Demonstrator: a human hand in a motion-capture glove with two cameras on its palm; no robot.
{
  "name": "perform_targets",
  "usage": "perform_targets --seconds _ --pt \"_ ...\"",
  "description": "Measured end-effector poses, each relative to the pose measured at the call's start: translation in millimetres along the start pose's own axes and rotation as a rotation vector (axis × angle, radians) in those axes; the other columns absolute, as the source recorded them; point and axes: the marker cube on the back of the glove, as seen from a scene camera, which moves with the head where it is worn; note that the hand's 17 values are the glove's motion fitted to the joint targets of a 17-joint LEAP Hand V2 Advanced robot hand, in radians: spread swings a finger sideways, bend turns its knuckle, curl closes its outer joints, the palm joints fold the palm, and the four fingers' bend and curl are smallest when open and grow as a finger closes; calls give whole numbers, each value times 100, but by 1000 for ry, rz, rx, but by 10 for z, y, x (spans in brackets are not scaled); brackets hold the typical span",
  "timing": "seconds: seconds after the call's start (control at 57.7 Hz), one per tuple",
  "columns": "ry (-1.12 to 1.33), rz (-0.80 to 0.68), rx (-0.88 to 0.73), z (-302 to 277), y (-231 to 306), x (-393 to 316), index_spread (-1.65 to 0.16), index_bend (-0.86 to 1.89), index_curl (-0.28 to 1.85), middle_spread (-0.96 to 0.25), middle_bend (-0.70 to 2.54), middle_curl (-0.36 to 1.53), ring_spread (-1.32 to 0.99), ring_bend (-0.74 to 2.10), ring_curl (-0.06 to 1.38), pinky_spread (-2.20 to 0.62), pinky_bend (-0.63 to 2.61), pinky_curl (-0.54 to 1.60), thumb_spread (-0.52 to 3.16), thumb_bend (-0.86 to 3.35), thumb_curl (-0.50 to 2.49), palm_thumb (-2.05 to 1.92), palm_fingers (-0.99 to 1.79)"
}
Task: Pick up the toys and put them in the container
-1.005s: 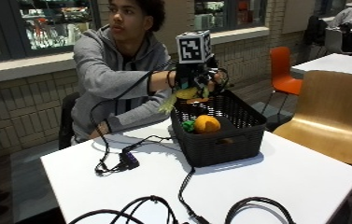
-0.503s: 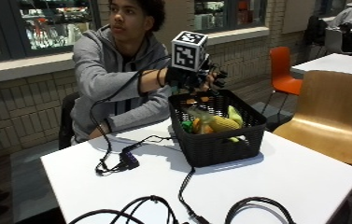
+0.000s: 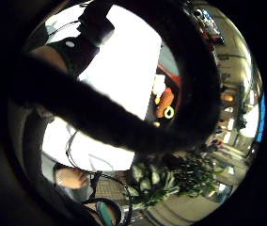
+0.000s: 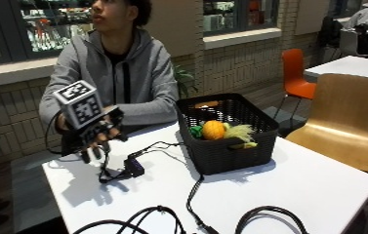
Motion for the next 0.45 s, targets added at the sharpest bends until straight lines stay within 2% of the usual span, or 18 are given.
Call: perform_targets --seconds 0.173,0.26,0.451 --pt "-50 61 155 297 344 729 -29 12 28 10 15 20 1 21 34 4 114 33 152 7 41 24 -15" --pt "47 112 173 435 384 937 -29 14 28 10 17 22 0 23 35 4 110 32 157 9 40 27 -10" --pt "71 70 198 593 388 1050 -29 16 28 9 17 24 -2 25 36 2 106 32 158 11 37 28 -6"
